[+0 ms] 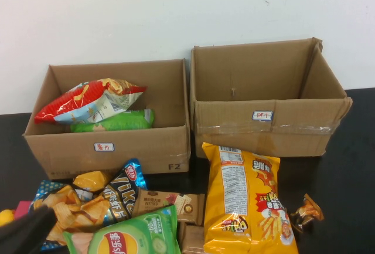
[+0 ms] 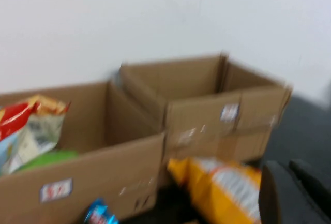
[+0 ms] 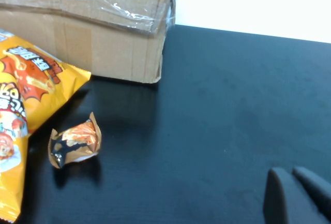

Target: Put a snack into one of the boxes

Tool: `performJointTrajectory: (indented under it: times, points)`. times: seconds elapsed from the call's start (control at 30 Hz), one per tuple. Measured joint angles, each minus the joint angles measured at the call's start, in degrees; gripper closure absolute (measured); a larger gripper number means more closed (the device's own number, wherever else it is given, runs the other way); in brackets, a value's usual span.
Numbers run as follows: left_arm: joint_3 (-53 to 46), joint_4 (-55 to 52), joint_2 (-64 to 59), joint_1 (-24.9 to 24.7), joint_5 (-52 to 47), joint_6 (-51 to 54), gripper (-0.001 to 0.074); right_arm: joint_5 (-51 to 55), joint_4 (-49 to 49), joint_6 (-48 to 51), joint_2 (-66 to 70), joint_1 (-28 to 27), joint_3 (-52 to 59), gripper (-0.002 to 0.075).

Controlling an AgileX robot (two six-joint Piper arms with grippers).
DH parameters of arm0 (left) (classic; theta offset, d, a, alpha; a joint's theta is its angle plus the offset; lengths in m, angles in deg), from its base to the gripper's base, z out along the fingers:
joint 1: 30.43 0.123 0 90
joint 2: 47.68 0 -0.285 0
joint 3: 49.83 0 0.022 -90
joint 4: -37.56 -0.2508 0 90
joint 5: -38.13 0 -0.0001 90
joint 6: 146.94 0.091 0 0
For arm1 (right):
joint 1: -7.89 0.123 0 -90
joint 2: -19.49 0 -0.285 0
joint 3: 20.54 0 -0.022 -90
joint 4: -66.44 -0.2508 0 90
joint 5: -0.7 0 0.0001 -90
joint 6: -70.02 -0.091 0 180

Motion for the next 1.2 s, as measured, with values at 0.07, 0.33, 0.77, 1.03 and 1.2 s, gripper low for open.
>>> performJointTrajectory:
  times: [0.07,0.33,0.77,1.03,1.2]
  points:
    - [-0.2,12.0,0.7,0.0,-2.2,15.4,0.0736,0.0,0.0,0.0,0.0,0.0,0.0,0.0727]
    - [-1.9,37.2,7.8,8.6,-9.9,43.1,0.0736,0.0,0.0,0.0,0.0,0.0,0.0,0.0727]
    - [-13.6,53.7,16.4,39.1,-2.6,56.3,0.0736,0.0,0.0,0.0,0.0,0.0,0.0,0.0727]
    - [-14.1,54.3,16.4,46.2,-7.2,56.6,0.0736,0.0,0.0,0.0,0.0,0.0,0.0,0.0727]
    - [-14.1,55.0,16.4,45.4,-10.6,63.9,0.0736,0.0,0.0,0.0,0.0,0.0,0.0,0.0727]
